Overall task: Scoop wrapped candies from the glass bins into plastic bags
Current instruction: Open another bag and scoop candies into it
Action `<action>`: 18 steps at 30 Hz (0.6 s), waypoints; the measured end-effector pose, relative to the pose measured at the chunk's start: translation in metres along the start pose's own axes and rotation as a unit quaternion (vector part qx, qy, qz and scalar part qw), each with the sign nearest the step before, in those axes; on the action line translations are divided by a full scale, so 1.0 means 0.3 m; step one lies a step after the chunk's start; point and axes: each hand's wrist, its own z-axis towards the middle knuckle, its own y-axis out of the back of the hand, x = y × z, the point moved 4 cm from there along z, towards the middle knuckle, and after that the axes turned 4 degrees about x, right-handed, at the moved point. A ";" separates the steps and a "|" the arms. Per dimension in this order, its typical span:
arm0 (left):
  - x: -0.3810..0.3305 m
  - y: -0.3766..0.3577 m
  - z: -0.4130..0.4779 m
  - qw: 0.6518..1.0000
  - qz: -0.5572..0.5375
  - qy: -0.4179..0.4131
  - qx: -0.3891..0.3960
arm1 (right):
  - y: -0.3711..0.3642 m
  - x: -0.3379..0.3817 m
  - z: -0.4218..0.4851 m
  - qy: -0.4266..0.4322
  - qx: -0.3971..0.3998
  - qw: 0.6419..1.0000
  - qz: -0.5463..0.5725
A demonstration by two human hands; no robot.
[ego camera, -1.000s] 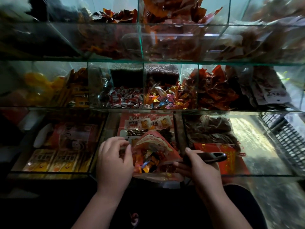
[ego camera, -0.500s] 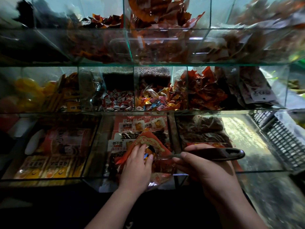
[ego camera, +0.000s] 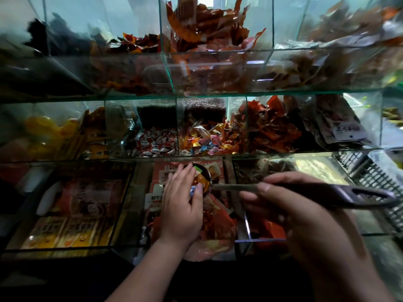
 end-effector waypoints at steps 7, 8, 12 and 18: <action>-0.002 -0.066 0.343 0.998 -0.003 -0.014 0.058 | -0.044 0.027 0.221 0.049 -0.051 0.997 0.044; 0.011 -0.091 0.398 0.997 0.004 0.003 0.079 | -0.058 0.014 0.264 0.056 -0.063 0.996 0.032; 0.070 -0.174 0.554 0.980 0.021 0.109 0.163 | -0.080 -0.032 0.394 0.172 -0.125 0.955 -0.209; 0.127 -0.152 0.544 0.968 -0.058 0.183 0.161 | -0.088 -0.017 0.399 0.322 -0.026 0.810 -0.489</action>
